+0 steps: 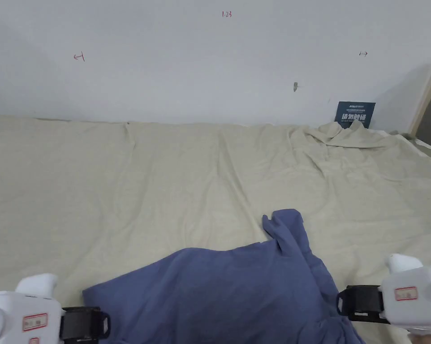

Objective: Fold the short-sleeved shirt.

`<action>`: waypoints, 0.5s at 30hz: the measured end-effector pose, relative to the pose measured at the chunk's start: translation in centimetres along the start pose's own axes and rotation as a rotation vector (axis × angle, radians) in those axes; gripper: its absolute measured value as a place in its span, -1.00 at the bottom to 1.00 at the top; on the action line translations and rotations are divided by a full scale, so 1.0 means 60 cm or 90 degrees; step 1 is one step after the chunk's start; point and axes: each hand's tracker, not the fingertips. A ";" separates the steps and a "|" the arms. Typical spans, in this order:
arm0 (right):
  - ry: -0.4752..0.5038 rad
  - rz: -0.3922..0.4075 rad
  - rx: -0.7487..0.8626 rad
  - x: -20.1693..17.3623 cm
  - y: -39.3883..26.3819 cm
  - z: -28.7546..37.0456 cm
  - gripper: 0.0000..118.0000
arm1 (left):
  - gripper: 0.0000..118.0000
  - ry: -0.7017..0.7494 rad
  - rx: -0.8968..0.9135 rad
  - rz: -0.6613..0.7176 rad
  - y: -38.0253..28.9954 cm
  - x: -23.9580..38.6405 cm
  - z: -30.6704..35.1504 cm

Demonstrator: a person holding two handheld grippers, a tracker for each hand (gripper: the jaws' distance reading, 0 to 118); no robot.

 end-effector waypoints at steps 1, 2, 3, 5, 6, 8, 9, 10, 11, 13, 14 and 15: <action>0.011 0.000 0.018 -0.001 -0.002 0.024 0.60 | 0.64 -0.004 0.027 0.011 0.001 -0.002 0.021; 0.014 -0.002 0.040 -0.003 -0.004 0.045 0.60 | 0.64 -0.003 0.046 0.016 -0.001 0.003 0.047; 0.034 -0.004 0.071 -0.007 -0.008 0.069 0.60 | 0.64 -0.004 0.074 0.019 -0.003 0.004 0.071; 0.062 -0.005 0.124 -0.013 -0.021 0.112 0.60 | 0.64 -0.002 0.134 0.011 -0.011 0.009 0.114; 0.086 -0.005 0.156 -0.016 -0.031 0.133 0.60 | 0.64 -0.018 0.177 0.004 -0.015 0.011 0.138; 0.119 0.008 0.210 -0.024 -0.057 0.167 0.57 | 0.61 -0.022 0.242 -0.002 -0.035 0.023 0.177; 0.126 0.025 0.235 -0.030 -0.075 0.180 0.51 | 0.46 -0.036 0.276 -0.004 -0.048 0.030 0.197; 0.129 0.042 0.264 -0.037 -0.093 0.191 0.37 | 0.23 -0.043 0.310 -0.002 -0.058 0.033 0.210; 0.126 0.056 0.290 -0.044 -0.109 0.198 0.07 | -0.11 -0.047 0.334 0.003 -0.070 0.038 0.221; 0.098 0.081 0.333 -0.060 -0.144 0.209 -0.78 | -0.89 -0.053 0.357 0.017 -0.093 0.048 0.236; 0.079 0.081 0.342 -0.065 -0.156 0.209 -0.79 | -0.91 -0.050 0.372 0.019 -0.099 0.050 0.237; 0.090 0.073 0.350 -0.072 -0.171 0.209 -0.82 | -0.98 -0.054 0.393 0.017 -0.111 0.053 0.242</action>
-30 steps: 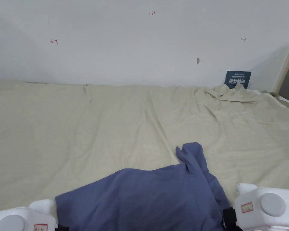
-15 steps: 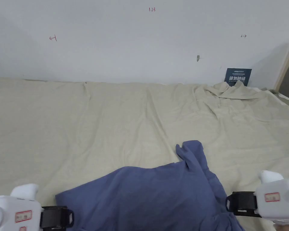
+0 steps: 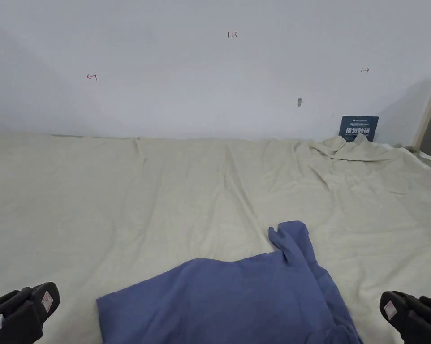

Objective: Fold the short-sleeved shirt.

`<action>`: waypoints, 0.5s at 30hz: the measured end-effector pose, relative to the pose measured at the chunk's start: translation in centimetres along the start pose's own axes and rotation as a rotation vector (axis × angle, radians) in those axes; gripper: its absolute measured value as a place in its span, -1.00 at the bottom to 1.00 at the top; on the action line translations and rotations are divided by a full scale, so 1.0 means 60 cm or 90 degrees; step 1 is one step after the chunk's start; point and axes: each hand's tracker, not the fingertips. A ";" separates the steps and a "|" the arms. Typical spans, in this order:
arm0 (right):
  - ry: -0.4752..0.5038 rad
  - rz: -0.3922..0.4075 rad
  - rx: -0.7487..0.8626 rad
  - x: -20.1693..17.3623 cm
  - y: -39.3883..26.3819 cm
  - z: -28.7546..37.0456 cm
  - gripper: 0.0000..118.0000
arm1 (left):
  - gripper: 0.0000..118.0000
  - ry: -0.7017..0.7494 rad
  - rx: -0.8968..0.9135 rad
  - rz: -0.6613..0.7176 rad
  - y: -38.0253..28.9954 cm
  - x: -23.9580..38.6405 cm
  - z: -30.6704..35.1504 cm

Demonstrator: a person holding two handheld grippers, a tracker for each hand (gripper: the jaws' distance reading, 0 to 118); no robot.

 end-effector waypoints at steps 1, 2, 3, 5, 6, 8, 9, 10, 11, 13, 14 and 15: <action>0.025 -0.018 0.010 -0.001 -0.007 0.008 -0.85 | -1.00 -0.007 0.017 -0.009 -0.006 0.004 0.009; 0.039 -0.032 0.020 -0.003 -0.013 0.016 -0.87 | -1.00 -0.006 0.032 -0.019 -0.010 0.008 0.015; 0.030 -0.033 0.040 -0.008 -0.018 0.026 -0.93 | -1.00 0.012 0.049 -0.039 -0.016 0.009 0.017; 0.019 -0.025 0.067 -0.012 -0.022 0.039 -0.96 | -1.00 0.007 0.050 -0.040 -0.022 0.011 0.024; 0.013 -0.023 0.068 -0.015 -0.022 0.044 -0.96 | -1.00 0.008 0.053 -0.043 -0.023 0.014 0.026; 0.006 -0.019 0.056 -0.019 -0.016 0.046 -0.96 | -1.00 0.003 0.052 -0.040 -0.021 0.013 0.024; 0.009 -0.022 0.050 -0.017 -0.014 0.045 -0.96 | -1.00 0.003 0.053 -0.038 -0.017 0.012 0.024; 0.019 -0.022 0.047 -0.016 -0.011 0.045 -0.96 | -1.00 0.003 0.054 -0.034 -0.009 0.009 0.021; 0.023 -0.017 0.047 -0.016 -0.009 0.045 -0.96 | -1.00 0.001 0.053 -0.032 0.000 0.005 0.014; 0.033 -0.007 0.043 -0.016 0.000 0.039 -0.96 | -1.00 0.045 0.014 -0.056 0.034 -0.002 -0.019; 0.036 -0.009 0.045 -0.017 0.003 0.037 -0.96 | -1.00 0.052 -0.027 -0.059 0.052 -0.011 -0.046; 0.043 -0.016 0.047 -0.017 0.007 0.034 -0.96 | -1.00 0.058 -0.076 -0.062 0.067 -0.018 -0.077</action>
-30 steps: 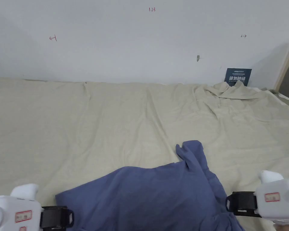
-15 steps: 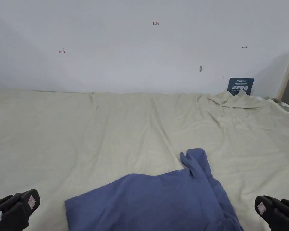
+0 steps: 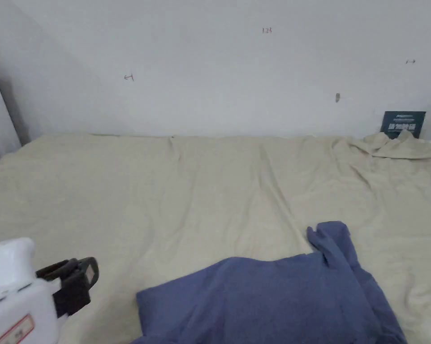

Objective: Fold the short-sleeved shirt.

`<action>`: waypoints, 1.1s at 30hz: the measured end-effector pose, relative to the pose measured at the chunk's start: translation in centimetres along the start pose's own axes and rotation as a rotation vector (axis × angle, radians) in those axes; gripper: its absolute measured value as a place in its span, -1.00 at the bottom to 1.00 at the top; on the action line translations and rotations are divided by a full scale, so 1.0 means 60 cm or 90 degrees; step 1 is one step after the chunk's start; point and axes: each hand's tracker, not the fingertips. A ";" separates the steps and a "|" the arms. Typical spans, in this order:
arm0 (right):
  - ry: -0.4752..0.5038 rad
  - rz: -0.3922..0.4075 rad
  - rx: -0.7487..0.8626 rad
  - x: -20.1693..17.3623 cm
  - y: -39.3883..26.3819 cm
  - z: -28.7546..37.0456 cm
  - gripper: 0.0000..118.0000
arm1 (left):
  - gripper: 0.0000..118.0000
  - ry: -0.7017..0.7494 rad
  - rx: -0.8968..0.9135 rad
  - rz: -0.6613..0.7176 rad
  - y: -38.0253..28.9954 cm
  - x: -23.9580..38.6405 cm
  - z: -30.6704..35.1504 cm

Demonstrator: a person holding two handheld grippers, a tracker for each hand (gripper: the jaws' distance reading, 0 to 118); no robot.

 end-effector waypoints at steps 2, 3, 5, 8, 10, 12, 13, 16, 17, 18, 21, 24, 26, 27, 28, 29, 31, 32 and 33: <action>0.033 -0.035 -0.020 0.002 0.004 -0.013 -0.96 | -1.00 -0.029 -0.093 0.009 0.031 -0.020 -0.069; 0.041 -0.040 -0.026 0.002 0.006 -0.019 -0.96 | -1.00 -0.020 -0.146 0.011 0.044 -0.028 -0.105; 0.050 -0.033 -0.033 -0.005 0.008 -0.029 -0.96 | -1.00 -0.017 -0.261 0.009 0.049 -0.034 -0.189; 0.063 -0.023 -0.035 -0.012 0.007 -0.044 -0.96 | -1.00 0.045 -0.396 -0.013 0.034 -0.035 -0.287; 0.065 -0.018 -0.039 -0.014 0.004 -0.053 -0.96 | -1.00 0.035 -0.438 0.022 0.023 -0.039 -0.342; 0.062 -0.017 -0.053 -0.012 0.003 -0.068 -0.96 | -0.99 0.036 -0.460 0.073 0.008 -0.044 -0.378; 0.060 -0.020 -0.059 -0.011 0.002 -0.076 -0.96 | -0.79 0.028 -0.459 0.092 0.005 -0.047 -0.398; 0.063 -0.035 -0.070 -0.002 0.000 -0.089 -0.96 | 0.58 0.048 -0.431 0.105 0.005 -0.046 -0.427; 0.062 -0.040 -0.071 0.008 -0.004 -0.091 -0.96 | 0.54 0.059 -0.432 0.097 0.005 -0.043 -0.432; 0.061 -0.045 -0.072 0.012 -0.005 -0.094 -0.96 | 0.54 0.070 -0.430 0.096 0.007 -0.041 -0.440; 0.063 -0.058 -0.077 0.019 -0.008 -0.102 -0.96 | 0.54 0.114 -0.466 0.085 -0.005 -0.027 -0.451; 0.059 -0.067 -0.084 0.027 -0.015 -0.111 -0.96 | 0.54 0.118 -0.503 0.081 -0.022 -0.019 -0.470; 0.059 -0.074 -0.090 0.031 -0.017 -0.113 -0.96 | 0.54 0.115 -0.521 0.085 -0.036 -0.011 -0.476; 0.059 -0.077 -0.092 0.033 -0.019 -0.115 -0.96 | 0.55 0.122 -0.521 0.080 -0.044 -0.006 -0.478; 0.059 -0.079 -0.093 0.035 -0.020 -0.115 -0.96 | 0.55 0.134 -0.513 0.059 -0.043 -0.016 -0.499; 0.057 -0.081 -0.094 0.044 -0.023 -0.116 -0.96 | 0.56 0.136 -0.517 0.055 -0.045 -0.015 -0.502; 0.055 -0.083 -0.097 0.048 -0.025 -0.116 -0.96 | 0.57 0.150 -0.513 0.046 -0.050 -0.001 -0.497; 0.053 -0.083 -0.098 0.050 -0.027 -0.116 -0.96 | 0.54 0.155 -0.515 0.036 -0.050 0.005 -0.495; 0.051 -0.083 -0.100 0.049 -0.026 -0.117 -0.96 | 0.46 0.165 -0.523 0.014 -0.046 0.008 -0.493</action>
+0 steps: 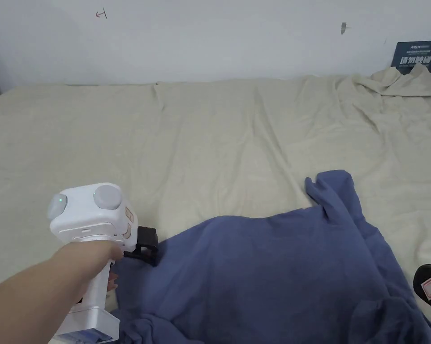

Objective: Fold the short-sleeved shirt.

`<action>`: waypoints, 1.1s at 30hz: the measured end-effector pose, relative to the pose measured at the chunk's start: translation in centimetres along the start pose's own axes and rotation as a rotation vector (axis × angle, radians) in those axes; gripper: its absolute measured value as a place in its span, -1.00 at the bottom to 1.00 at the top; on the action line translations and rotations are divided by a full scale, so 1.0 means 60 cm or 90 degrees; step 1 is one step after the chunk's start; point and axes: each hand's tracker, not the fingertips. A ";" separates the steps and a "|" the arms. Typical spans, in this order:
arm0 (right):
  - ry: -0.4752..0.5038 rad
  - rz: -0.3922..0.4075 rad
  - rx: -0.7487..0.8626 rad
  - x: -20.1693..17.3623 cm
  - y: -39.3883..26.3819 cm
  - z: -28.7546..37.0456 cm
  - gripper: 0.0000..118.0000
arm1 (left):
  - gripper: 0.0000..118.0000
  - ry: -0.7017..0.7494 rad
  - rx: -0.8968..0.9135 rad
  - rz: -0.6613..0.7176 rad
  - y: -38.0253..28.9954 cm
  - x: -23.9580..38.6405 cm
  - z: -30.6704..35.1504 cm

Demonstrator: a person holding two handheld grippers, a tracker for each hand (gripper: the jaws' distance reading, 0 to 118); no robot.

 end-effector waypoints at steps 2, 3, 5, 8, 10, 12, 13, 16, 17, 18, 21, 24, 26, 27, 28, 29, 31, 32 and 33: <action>-0.003 -0.005 -0.005 0.003 -0.002 -0.001 -0.96 | 0.27 0.007 -0.001 -0.012 -0.004 -0.002 0.008; -0.003 -0.007 -0.006 0.004 -0.003 -0.001 -0.96 | 0.01 0.006 0.003 -0.013 -0.007 0.001 0.014; -0.004 -0.011 -0.008 0.004 -0.005 -0.001 -0.96 | -0.64 0.007 0.013 -0.021 -0.014 -0.003 0.026; -0.003 -0.019 -0.010 0.010 -0.010 -0.001 -0.96 | -0.95 -0.002 0.020 -0.028 -0.023 -0.008 0.030; -0.001 -0.023 -0.013 0.011 -0.012 -0.002 -0.96 | -0.95 -0.004 0.027 -0.066 -0.033 -0.006 0.031; -0.001 -0.025 -0.015 0.009 -0.012 -0.002 -0.96 | -0.95 -0.003 0.041 -0.075 -0.030 -0.009 0.033; 0.001 -0.026 -0.013 0.010 -0.009 -0.001 -0.96 | -0.95 -0.013 0.062 -0.053 -0.034 -0.012 0.039; 0.005 -0.013 -0.009 0.020 0.020 -0.008 -0.96 | -0.95 -0.052 0.103 -0.032 -0.047 -0.016 0.060; -0.003 0.002 -0.011 0.027 0.040 -0.016 -0.96 | -0.95 -0.058 0.124 -0.035 -0.055 -0.019 0.073; -0.007 0.009 -0.020 0.036 0.058 -0.025 -0.96 | -0.95 -0.066 0.146 -0.033 -0.066 -0.021 0.083; -0.023 -0.007 -0.099 0.078 0.129 -0.078 -0.96 | -0.95 -0.065 0.198 -0.052 -0.104 -0.013 0.114; -0.086 -0.017 -0.174 0.117 0.177 -0.148 -0.96 | -0.95 -0.076 0.220 -0.044 -0.131 -0.017 0.124; -0.124 0.028 -0.250 0.130 0.199 -0.202 -0.96 | -0.95 -0.082 0.229 -0.033 -0.143 -0.025 0.128; -0.130 0.052 -0.285 0.133 0.206 -0.223 -0.96 | -0.95 -0.082 0.232 -0.029 -0.144 -0.032 0.130; -0.127 0.075 -0.317 0.135 0.208 -0.252 -0.96 | -0.95 -0.084 0.230 -0.028 -0.147 -0.038 0.132; -0.138 0.090 -0.344 0.133 0.207 -0.276 -0.95 | -0.95 -0.083 0.234 -0.024 -0.151 -0.043 0.133; -0.162 0.121 -0.383 0.132 0.198 -0.318 -0.60 | -0.95 -0.078 0.232 -0.021 -0.152 -0.054 0.132; -0.173 0.128 -0.403 0.132 0.191 -0.340 -0.25 | -0.95 -0.075 0.231 -0.022 -0.152 -0.058 0.131; -0.183 0.135 -0.419 0.133 0.185 -0.359 0.03 | -0.95 -0.072 0.230 -0.021 -0.153 -0.062 0.130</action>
